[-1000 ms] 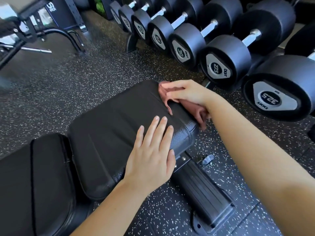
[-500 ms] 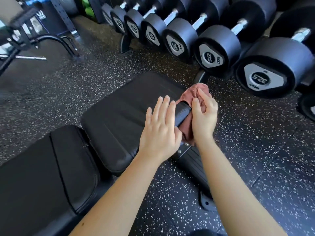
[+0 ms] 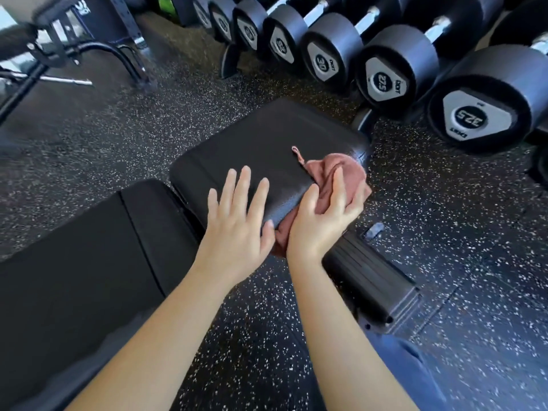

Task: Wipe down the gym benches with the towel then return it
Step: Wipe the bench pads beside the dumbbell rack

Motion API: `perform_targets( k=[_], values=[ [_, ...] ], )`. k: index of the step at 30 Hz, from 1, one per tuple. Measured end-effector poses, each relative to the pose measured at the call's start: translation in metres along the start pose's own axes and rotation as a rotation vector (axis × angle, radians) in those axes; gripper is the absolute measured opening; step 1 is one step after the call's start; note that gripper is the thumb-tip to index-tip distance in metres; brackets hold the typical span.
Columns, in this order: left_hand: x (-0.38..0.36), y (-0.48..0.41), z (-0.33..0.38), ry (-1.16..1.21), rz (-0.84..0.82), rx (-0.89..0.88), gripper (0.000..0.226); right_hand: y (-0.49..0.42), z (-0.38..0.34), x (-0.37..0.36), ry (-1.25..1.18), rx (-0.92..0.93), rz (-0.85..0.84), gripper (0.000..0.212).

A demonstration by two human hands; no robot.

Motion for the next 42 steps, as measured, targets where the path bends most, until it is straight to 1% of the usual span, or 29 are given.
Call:
perform_targets(
  k=[2, 3, 5, 7, 9, 11, 12, 14, 16, 18, 20, 21, 22, 24, 26, 28, 30, 32, 35, 39, 42],
  values=[
    [-0.001, 0.0, -0.002, 0.014, -0.014, -0.006, 0.06, -0.013, -0.001, 0.0, 0.029, 0.07, -0.029, 0.035],
    [-0.002, 0.001, -0.003, 0.018, -0.023, -0.007, 0.06, -0.03, -0.001, 0.0, 0.052, 0.071, -0.047, 0.034],
    [-0.002, 0.002, -0.004, 0.02, -0.041, -0.008, 0.06, -0.066, -0.004, -0.001, 0.099, 0.033, -0.059, 0.033],
    [-0.001, 0.0, -0.004, 0.018, -0.046, -0.017, 0.06, -0.083, -0.004, -0.001, 0.106, -0.014, -0.04, 0.032],
    [-0.003, 0.0, -0.004, 0.023, -0.051, -0.022, 0.06, -0.069, -0.004, -0.002, 0.106, 0.004, -0.002, 0.031],
    [-0.004, 0.001, -0.006, 0.062, -0.038, -0.013, 0.061, -0.033, -0.002, -0.004, 0.102, 0.099, 0.025, 0.029],
    [-0.005, 0.001, -0.007, 0.115, -0.032, -0.001, 0.062, -0.014, 0.001, -0.004, 0.082, 0.126, 0.024, 0.028],
    [-0.004, 0.002, -0.008, 0.225, -0.04, 0.021, 0.06, 0.01, 0.007, 0.001, 0.043, 0.108, -0.018, 0.029],
    [-0.002, 0.005, -0.009, 0.275, -0.045, 0.015, 0.058, -0.002, 0.003, 0.007, 0.047, 0.18, -0.069, 0.027],
    [0.002, 0.011, -0.009, 0.284, -0.067, -0.006, 0.059, -0.033, -0.005, 0.01, 0.112, 0.229, -0.076, 0.025],
    [0.008, 0.022, -0.012, 0.21, -0.086, -0.02, 0.06, -0.053, -0.012, 0.007, 0.163, 0.17, -0.056, 0.025],
    [0.012, 0.03, -0.014, 0.138, -0.075, -0.038, 0.061, -0.051, -0.015, 0.004, 0.179, 0.147, -0.039, 0.024],
    [0.015, 0.038, -0.017, 0.072, -0.067, -0.051, 0.062, -0.038, -0.018, 0.002, 0.193, 0.162, -0.023, 0.022],
    [0.023, 0.054, -0.025, -0.005, -0.074, -0.035, 0.061, -0.001, -0.018, -0.004, 0.225, 0.277, -0.038, 0.016],
    [0.026, 0.067, -0.031, -0.023, -0.087, 0.001, 0.061, 0.028, -0.011, -0.006, 0.243, 0.321, -0.069, 0.014],
    [0.026, 0.075, -0.034, 0.0, -0.081, 0.041, 0.061, 0.035, -0.004, -0.003, 0.25, 0.376, -0.09, 0.013],
    [0.026, 0.079, -0.035, 0.02, -0.065, 0.085, 0.062, 0.037, 0.0, 0.001, 0.26, 0.52, -0.122, 0.012],
    [0.025, 0.076, -0.033, 0.035, -0.056, 0.117, 0.063, 0.043, 0.002, 0.003, 0.251, 0.595, -0.149, 0.012],
    [0.024, 0.073, -0.03, 0.019, -0.073, 0.12, 0.064, 0.047, 0.004, 0.002, 0.249, 0.577, -0.159, 0.012],
    [0.026, 0.073, -0.026, -0.066, -0.099, 0.098, 0.061, 0.044, 0.005, -0.001, 0.248, 0.559, -0.163, 0.011],
    [0.024, 0.072, -0.026, -0.103, -0.091, 0.11, 0.061, 0.044, 0.008, 0.0, 0.26, 0.574, -0.169, 0.012]
  ],
)
Point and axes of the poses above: each hand's wrist, its own y-axis away from the middle knuckle, its own x-axis out of the back of the hand, z = x × y, the point moved 1 cm from there along -y, towards the middle knuckle, and after that the axes turned 3 degrees about -x, right-handed, at the moved point
